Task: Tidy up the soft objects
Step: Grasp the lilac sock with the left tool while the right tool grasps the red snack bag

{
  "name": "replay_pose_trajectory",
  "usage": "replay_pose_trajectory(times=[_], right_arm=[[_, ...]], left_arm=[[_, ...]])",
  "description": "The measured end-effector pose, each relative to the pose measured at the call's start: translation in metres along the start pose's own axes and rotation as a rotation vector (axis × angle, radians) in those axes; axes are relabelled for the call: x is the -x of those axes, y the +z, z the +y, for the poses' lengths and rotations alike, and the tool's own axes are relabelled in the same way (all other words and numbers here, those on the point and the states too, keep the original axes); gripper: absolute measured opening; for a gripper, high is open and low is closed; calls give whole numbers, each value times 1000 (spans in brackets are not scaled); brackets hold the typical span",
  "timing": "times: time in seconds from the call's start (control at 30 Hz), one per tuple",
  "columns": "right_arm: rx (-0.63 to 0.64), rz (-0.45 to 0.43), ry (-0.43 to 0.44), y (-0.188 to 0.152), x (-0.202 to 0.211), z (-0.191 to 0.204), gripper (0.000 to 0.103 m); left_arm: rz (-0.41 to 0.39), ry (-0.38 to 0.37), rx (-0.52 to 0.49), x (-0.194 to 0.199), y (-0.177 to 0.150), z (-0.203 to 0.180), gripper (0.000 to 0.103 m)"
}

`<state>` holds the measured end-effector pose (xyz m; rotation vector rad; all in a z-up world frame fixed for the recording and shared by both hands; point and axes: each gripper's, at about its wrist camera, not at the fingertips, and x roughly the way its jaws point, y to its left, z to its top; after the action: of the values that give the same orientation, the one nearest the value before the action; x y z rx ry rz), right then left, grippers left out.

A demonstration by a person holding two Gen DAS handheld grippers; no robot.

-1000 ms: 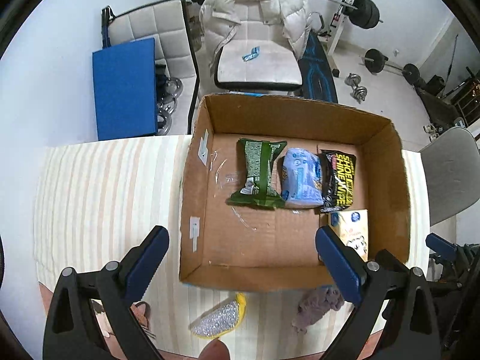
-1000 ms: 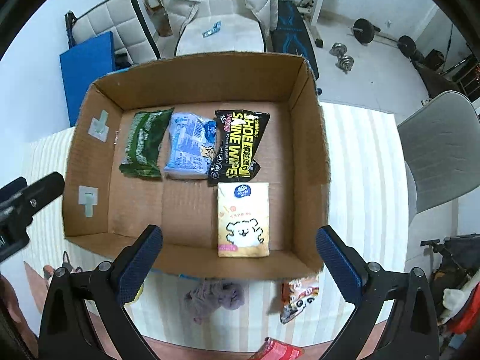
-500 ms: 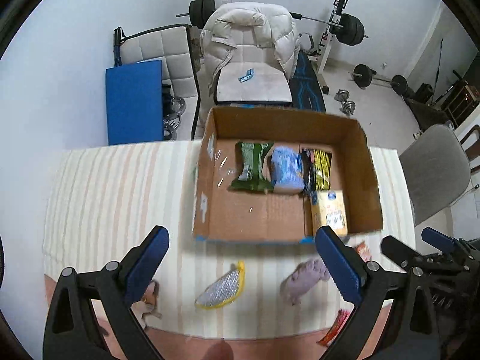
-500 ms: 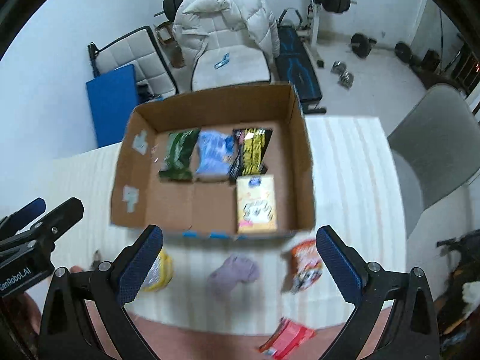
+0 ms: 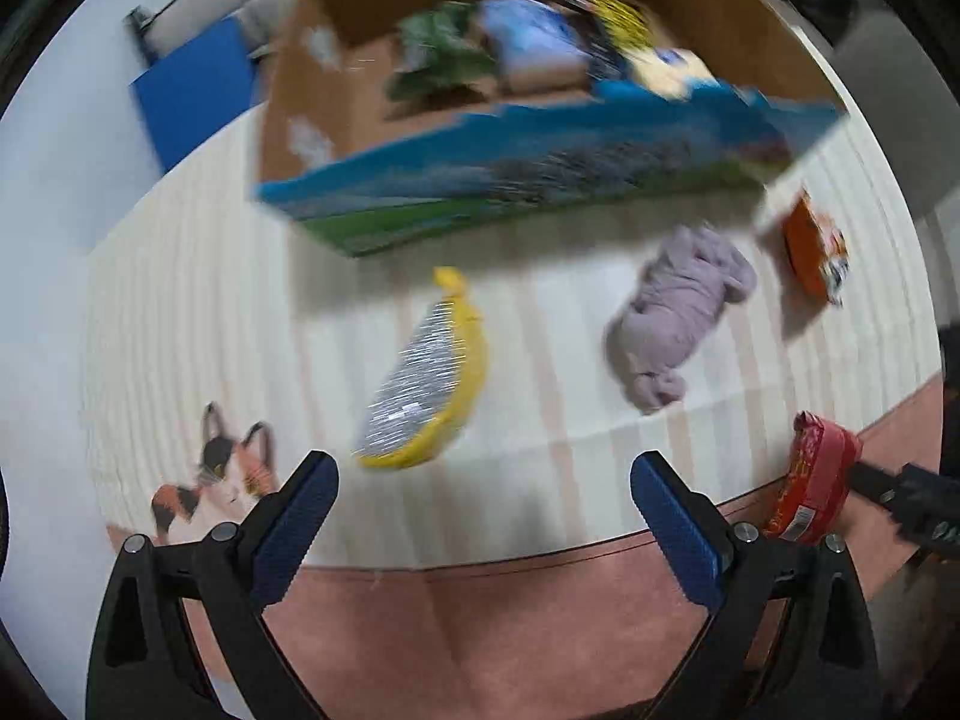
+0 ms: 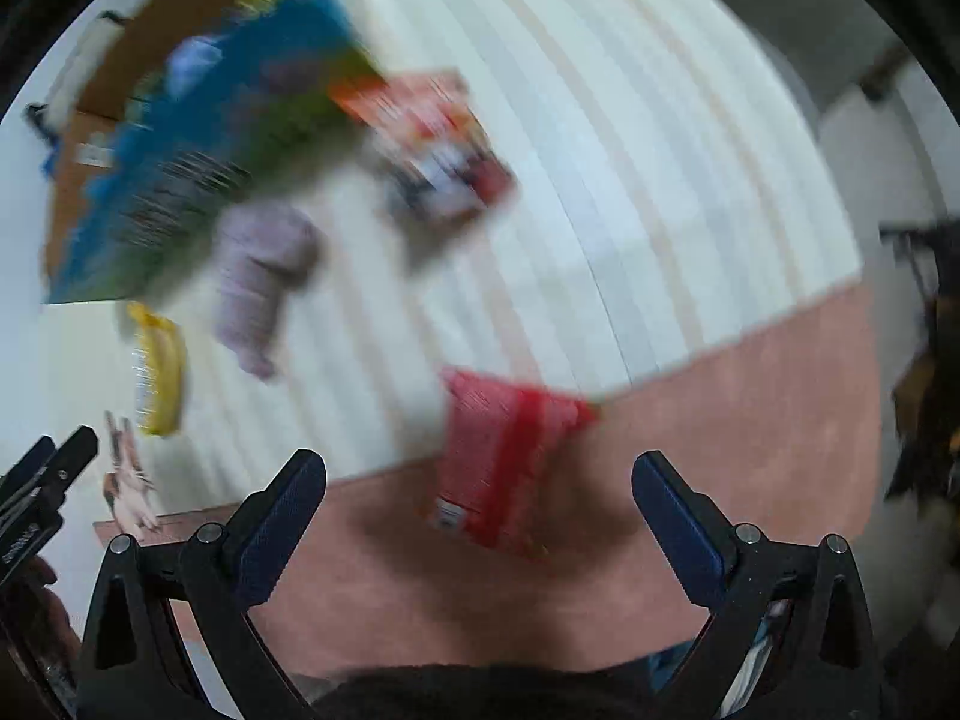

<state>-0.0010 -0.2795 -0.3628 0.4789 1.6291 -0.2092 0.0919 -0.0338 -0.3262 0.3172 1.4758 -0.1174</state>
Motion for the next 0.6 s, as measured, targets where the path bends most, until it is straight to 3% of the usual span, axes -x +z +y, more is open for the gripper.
replay_pose_trajectory(times=[0.17,0.27,0.33,0.4,0.43,0.53,0.6], right_arm=[[-70,72,36,-12,-50,-10,103],[-94,111,52,-17,-73,-10,94],[-82,124,37,-21,-83,-9,70],[-44,98,0,-25,-80,-4,54],[-26,89,-2,-26,-79,-1,53],[-5,90,-1,-30,-78,-1,50],[15,73,-21,-33,-75,0,50]], left_arm=[[12,23,-111,-24,24,-47,100],[29,30,-167,-28,44,-68,100],[46,26,-200,-37,54,-81,100],[64,29,-227,-46,64,-93,100],[75,32,-240,-50,70,-97,100],[104,36,-266,-65,78,-110,82],[142,18,-264,-74,81,-115,51]])
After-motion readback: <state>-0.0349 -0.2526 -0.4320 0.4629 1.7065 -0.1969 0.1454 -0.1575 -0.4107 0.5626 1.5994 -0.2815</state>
